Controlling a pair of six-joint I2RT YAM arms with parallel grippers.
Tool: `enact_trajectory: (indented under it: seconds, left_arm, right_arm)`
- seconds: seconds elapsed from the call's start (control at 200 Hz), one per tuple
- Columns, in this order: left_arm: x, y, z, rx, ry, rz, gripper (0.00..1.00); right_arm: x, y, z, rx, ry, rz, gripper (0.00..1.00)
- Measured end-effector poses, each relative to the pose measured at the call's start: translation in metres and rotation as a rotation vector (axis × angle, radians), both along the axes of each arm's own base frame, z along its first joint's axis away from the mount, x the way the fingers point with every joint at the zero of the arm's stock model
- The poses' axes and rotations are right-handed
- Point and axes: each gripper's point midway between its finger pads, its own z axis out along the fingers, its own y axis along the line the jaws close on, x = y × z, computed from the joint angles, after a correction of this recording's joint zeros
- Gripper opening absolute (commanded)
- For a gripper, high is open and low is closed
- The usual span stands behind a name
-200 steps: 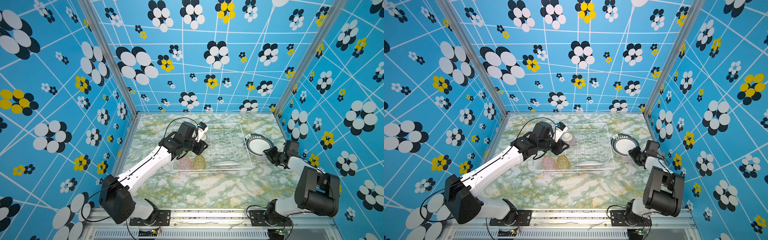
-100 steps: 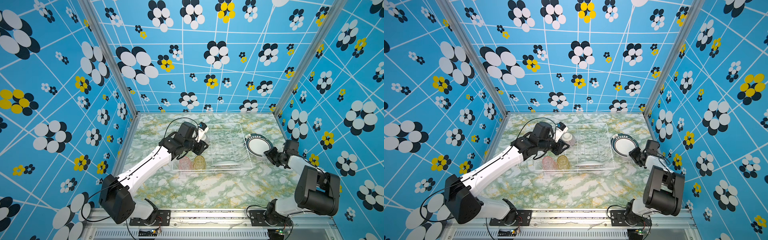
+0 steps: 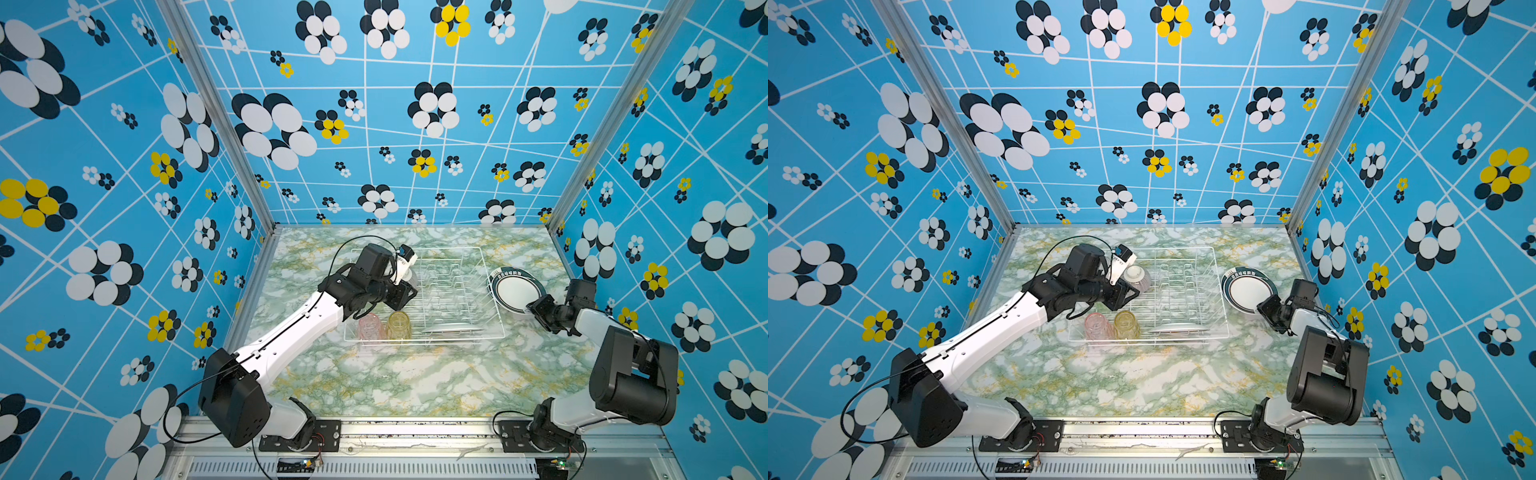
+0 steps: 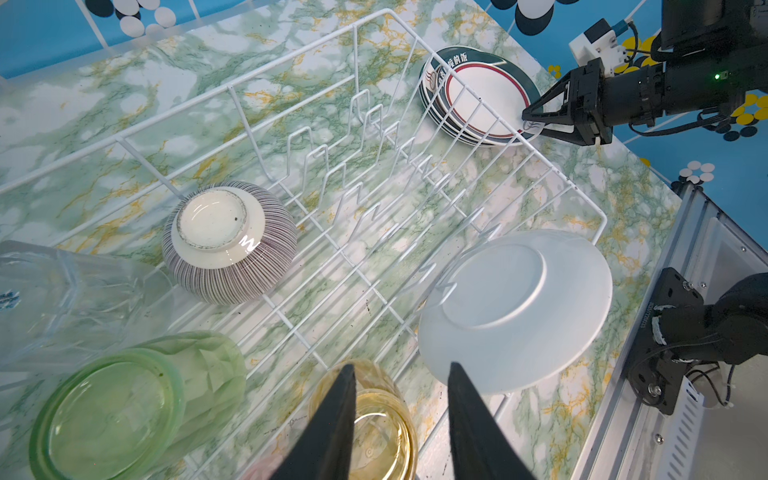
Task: Unload the mixed dishes from the dish rack
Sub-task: 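Lower the red-rimmed plate onto the plate stack with right gripper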
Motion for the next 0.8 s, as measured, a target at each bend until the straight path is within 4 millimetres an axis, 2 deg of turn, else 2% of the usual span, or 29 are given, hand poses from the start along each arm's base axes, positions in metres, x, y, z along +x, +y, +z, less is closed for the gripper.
enact_trajectory:
  seconds: [0.23, 0.65, 0.8]
  left_arm:
    - [0.0004, -0.0017, -0.0050, 0.007, 0.010, -0.006, 0.38]
    - [0.0004, -0.0017, -0.0050, 0.010, 0.005, -0.011, 0.38]
    - [0.0004, -0.0017, -0.0050, 0.010, 0.005, -0.011, 0.38]
  right_arm:
    - [0.0029, -0.0017, 0.0013, -0.004, -0.002, -0.001, 0.52]
    - [0.0053, -0.0035, 0.0021, -0.010, -0.003, -0.001, 0.71]
    - [0.0074, -0.0075, 0.0029, -0.026, 0.008, -0.005, 0.74]
